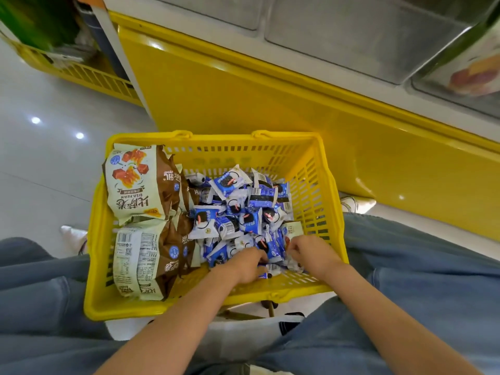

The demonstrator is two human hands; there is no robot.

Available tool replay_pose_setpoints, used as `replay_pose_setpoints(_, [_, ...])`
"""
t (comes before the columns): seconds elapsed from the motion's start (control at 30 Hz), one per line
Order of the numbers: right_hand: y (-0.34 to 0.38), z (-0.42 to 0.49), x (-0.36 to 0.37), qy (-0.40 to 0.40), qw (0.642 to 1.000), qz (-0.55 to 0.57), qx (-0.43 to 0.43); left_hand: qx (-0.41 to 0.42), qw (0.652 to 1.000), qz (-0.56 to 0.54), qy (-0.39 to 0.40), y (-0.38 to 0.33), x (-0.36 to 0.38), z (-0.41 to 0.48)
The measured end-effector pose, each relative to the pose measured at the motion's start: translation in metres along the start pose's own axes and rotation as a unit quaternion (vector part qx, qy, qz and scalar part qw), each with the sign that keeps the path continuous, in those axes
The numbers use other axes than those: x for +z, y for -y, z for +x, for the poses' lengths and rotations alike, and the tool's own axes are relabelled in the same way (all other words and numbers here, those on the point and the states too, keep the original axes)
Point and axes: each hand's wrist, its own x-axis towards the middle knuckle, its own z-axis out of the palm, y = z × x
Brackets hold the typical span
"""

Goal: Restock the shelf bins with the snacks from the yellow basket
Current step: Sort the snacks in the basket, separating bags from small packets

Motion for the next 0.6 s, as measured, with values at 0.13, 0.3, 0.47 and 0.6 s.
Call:
replay_pose_setpoints(0.13, [-0.004, -0.004, -0.005, 0.041, 0.999, 0.009, -0.006, 0.006, 1.0, -0.016, -0.015, 0.003, 0.002, -0.004])
replay_pose_setpoints(0.3, [-0.011, -0.008, 0.004, 0.068, 0.997, -0.019, -0.018, -0.019, 0.998, -0.054, -0.007, 0.015, 0.0, -0.011])
replay_pose_setpoints(0.47, [-0.01, -0.003, -0.007, -0.01, 0.999, 0.031, -0.034, -0.012, 0.992, -0.124, 0.036, 0.024, -0.004, -0.024])
replay_pose_setpoints(0.6, [-0.003, 0.013, -0.035, -0.094, 0.975, 0.2, -0.02, 0.013, 0.983, -0.178, 0.035, 0.02, -0.024, -0.037])
